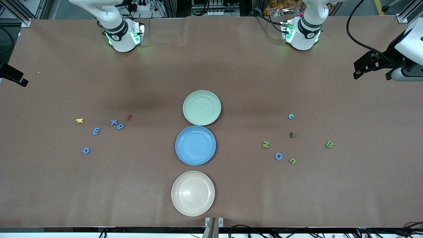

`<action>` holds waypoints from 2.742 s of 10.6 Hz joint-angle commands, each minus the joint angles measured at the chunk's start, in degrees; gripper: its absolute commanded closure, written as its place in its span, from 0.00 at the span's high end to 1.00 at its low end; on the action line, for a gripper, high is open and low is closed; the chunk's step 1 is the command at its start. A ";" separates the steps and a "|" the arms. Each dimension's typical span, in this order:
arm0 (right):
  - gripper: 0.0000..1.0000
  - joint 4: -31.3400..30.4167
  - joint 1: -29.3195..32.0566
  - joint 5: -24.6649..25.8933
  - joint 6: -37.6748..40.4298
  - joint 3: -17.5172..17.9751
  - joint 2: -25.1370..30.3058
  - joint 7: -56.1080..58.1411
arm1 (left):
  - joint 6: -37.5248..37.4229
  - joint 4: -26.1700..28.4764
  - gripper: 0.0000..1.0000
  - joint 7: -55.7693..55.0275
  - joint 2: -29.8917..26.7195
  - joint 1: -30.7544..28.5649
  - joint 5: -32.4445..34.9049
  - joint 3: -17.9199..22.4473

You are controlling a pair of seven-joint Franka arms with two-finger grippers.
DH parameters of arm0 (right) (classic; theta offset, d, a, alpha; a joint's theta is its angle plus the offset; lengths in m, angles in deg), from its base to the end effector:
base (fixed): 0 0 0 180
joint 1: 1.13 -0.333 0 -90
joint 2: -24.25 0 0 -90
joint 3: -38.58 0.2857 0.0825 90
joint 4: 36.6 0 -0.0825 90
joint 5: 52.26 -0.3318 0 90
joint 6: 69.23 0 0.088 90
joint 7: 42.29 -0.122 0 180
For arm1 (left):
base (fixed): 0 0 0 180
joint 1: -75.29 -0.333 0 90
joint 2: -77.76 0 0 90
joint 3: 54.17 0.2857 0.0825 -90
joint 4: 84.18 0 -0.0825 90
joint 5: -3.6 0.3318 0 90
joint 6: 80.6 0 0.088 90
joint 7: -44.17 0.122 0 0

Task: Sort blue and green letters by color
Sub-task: 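Grasp the blue E with the right gripper while the left gripper grasps the green B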

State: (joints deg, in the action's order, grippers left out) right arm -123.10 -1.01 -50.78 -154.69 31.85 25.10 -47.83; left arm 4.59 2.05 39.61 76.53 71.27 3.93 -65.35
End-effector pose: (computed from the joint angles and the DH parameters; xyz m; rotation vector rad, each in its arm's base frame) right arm 0.4865 -0.0623 0.6050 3.0991 -0.3395 -0.0058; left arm 0.4844 -0.0612 0.6096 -3.1312 0.0702 -0.0061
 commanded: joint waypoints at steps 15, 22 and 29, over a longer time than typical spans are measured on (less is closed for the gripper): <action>1.00 -11.31 0.93 -1.05 -16.37 -0.39 -6.37 -0.17 | 42.58 26.09 1.00 2.97 16.24 -2.39 5.01 -0.60; 1.00 -27.67 4.00 -1.92 -45.04 0.13 -15.69 -0.52 | 49.88 22.14 0.99 19.90 28.03 -6.88 8.98 -0.33; 1.00 -37.41 4.00 -6.06 -63.39 1.89 -21.85 -0.43 | 56.85 19.24 0.80 34.69 36.47 -10.13 9.07 -0.16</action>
State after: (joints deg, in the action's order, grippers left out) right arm -156.78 2.49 -55.60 -212.16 32.98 4.12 -48.15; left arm 61.29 24.05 71.96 110.40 61.81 11.68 -65.13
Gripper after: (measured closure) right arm 0.000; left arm 0.137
